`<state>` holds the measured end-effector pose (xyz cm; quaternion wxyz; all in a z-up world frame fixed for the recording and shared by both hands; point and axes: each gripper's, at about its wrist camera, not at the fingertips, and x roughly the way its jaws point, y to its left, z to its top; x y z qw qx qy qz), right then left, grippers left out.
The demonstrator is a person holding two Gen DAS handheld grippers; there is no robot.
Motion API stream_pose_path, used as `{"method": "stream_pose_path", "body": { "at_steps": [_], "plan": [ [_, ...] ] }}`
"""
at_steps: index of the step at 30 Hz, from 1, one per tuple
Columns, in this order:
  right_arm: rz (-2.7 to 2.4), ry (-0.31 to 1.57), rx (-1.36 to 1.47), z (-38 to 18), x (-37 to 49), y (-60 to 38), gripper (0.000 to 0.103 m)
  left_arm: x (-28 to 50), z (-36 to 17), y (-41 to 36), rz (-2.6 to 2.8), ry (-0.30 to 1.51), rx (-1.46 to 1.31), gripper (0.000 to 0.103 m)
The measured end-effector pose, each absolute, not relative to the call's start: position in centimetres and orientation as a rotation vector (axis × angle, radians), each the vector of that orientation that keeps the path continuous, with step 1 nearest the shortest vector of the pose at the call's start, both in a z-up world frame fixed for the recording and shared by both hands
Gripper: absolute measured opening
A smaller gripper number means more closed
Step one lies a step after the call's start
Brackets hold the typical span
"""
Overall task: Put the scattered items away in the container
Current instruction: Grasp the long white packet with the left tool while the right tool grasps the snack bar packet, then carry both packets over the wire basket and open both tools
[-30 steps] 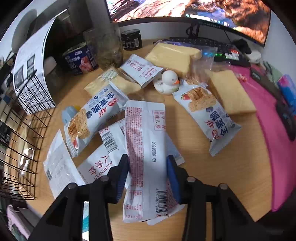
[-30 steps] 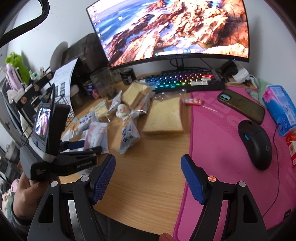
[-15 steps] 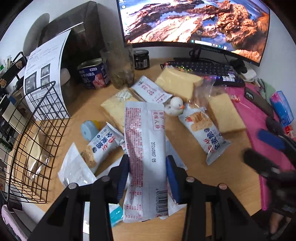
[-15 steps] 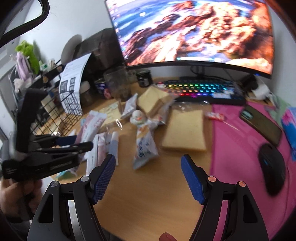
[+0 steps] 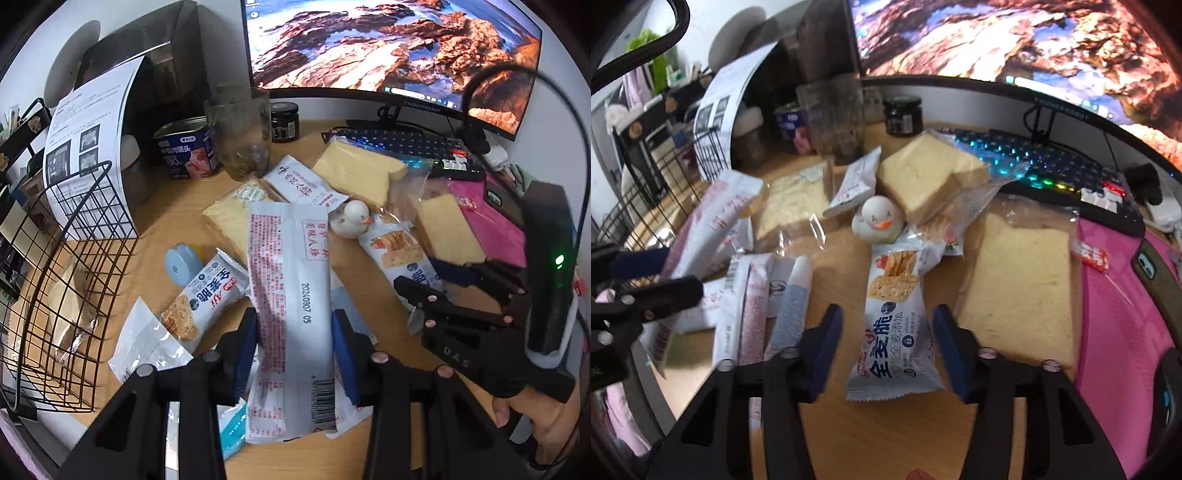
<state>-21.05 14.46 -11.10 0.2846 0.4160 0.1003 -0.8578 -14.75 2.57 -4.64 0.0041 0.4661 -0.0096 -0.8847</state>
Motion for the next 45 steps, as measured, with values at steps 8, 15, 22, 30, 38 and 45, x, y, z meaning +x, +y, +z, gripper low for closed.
{"method": "stream_pose_path", "body": {
  "at_steps": [8,15,22,30,38,45],
  "plan": [
    [-2.277,0.296,1.142,-11.1,-21.2,14.1,0.032,-14.8,-4.6,2.2,-2.78,-0.017,1.46,0.045],
    [-2.319,0.267,1.07,-8.5,-20.2,14.7,0.032,-14.6,-2.9,1.5,-2.805,-0.011,1.403,0.045],
    [-2.339,0.239,0.94,-3.1,-18.5,14.5,0.032,-13.9,1.1,-0.1,-2.849,0.003,1.276,0.045],
    [-2.243,0.268,0.776,2.6,-16.8,7.9,0.032,-12.3,6.2,-6.7,-2.82,0.071,1.081,0.045],
    [-1.977,0.299,0.721,4.3,-15.4,-6.4,0.032,-10.3,7.7,-17.9,-2.642,0.117,0.969,0.045],
    [-1.856,0.314,0.785,1.9,-13.8,-15.3,0.032,-8.9,5.0,-25.0,-2.533,0.185,1.002,0.045]
  ]
}}
